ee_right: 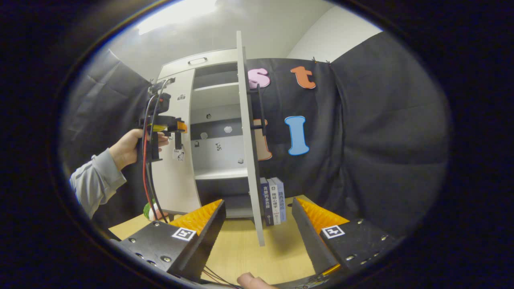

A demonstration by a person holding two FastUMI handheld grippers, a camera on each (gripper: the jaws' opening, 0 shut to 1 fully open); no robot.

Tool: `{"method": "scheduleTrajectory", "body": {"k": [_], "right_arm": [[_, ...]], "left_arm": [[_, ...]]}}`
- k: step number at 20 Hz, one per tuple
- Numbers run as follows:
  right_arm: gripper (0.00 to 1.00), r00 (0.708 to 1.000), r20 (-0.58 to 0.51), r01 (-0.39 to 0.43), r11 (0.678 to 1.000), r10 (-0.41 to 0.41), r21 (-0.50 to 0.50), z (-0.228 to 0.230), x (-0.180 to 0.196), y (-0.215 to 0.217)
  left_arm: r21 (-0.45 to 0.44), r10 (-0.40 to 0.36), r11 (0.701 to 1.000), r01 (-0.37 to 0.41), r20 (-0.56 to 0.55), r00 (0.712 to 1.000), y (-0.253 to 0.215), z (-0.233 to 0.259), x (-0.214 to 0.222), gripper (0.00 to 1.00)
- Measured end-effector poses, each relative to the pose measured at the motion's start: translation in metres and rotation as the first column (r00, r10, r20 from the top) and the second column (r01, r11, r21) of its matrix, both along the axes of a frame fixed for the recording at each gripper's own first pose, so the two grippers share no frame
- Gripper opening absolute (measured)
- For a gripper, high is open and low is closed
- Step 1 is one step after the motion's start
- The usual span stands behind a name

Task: Open the right door of the double-door shoe cabinet with the right hand, and open the left door with the left hand.

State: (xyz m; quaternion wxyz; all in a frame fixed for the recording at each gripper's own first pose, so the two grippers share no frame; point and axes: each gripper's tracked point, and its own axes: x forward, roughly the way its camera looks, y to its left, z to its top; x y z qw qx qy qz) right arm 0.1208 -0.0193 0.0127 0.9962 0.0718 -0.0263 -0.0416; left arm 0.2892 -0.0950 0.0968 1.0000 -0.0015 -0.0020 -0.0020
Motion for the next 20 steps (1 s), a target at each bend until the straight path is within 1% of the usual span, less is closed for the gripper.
{"method": "scheduleTrajectory", "body": {"k": [1,2,3,4,5,7,8,9,10,12,14,16,19,20], "right_arm": [[0.98,1.000,0.012,0.008,1.000,-0.008,0.015,0.001,-0.005,0.000],[0.98,1.000,0.025,0.010,1.000,-0.010,0.017,0.002,-0.009,0.002],[0.95,0.999,0.038,0.014,1.000,-0.015,0.019,0.004,-0.011,0.004],[0.98,0.999,0.050,0.014,1.000,-0.015,0.026,0.006,-0.014,0.007],[0.98,0.998,0.059,-0.002,0.999,0.000,0.034,0.007,-0.015,0.014],[0.99,0.997,0.068,-0.041,0.998,0.038,0.040,0.007,-0.024,0.027],[0.99,0.996,0.072,-0.052,0.998,0.049,0.038,0.010,-0.028,0.032],[0.99,0.996,0.078,-0.056,0.998,0.053,0.034,0.012,-0.033,0.035],[0.99,0.995,0.085,-0.055,0.998,0.053,0.027,0.016,-0.038,0.036],[0.99,0.994,0.095,-0.047,0.999,0.045,0.015,0.021,-0.043,0.036],[0.99,0.994,0.091,-0.055,0.998,0.054,0.001,0.020,-0.044,0.041],[0.99,0.995,0.085,-0.049,0.999,0.049,-0.007,0.020,-0.042,0.040],[0.99,0.996,0.074,-0.041,0.999,0.041,0.001,0.016,-0.041,0.040],[0.99,0.997,0.071,-0.040,0.999,0.039,0.007,0.015,-0.041,0.041]], "left_arm": [[0.012,0.002,1.000,-0.002,-0.040,0.999,0.001,-0.008,0.005,0.94],[0.018,-0.026,0.999,0.028,-0.076,0.997,-0.003,-0.015,0.011,0.89],[0.036,-0.006,0.999,0.010,-0.103,0.995,0.002,-0.019,0.007,0.75],[0.053,-0.011,0.998,0.015,-0.072,0.997,0.001,-0.013,0.012,0.69],[0.066,-0.017,0.998,0.022,-0.063,0.998,0.000,-0.011,0.013,0.63],[0.067,-0.024,0.997,0.029,-0.067,0.997,-0.002,-0.012,0.013,0.59],[0.057,-0.045,0.997,0.049,-0.070,0.997,-0.007,-0.013,0.013,0.57],[0.051,-0.044,0.998,0.047,-0.070,0.997,-0.008,-0.012,0.010,0.43],[0.042,-0.044,0.998,0.047,-0.069,0.997,-0.008,-0.014,0.010,0.34],[0.034,-0.048,0.998,0.051,-0.076,0.996,-0.007,-0.015,0.011,0.29],[0.013,-0.051,0.999,0.052,-0.084,0.995,-0.007,-0.015,0.009,0.28],[0.013,-0.043,0.999,0.044,-0.091,0.995,-0.005,-0.017,0.003,0.27],[0.019,-0.062,0.998,0.064,-0.098,0.993,-0.004,-0.016,-0.014,0.25],[0.015,-0.072,0.997,0.074,-0.101,0.992,-0.002,-0.014,-0.022,0.26]]}}
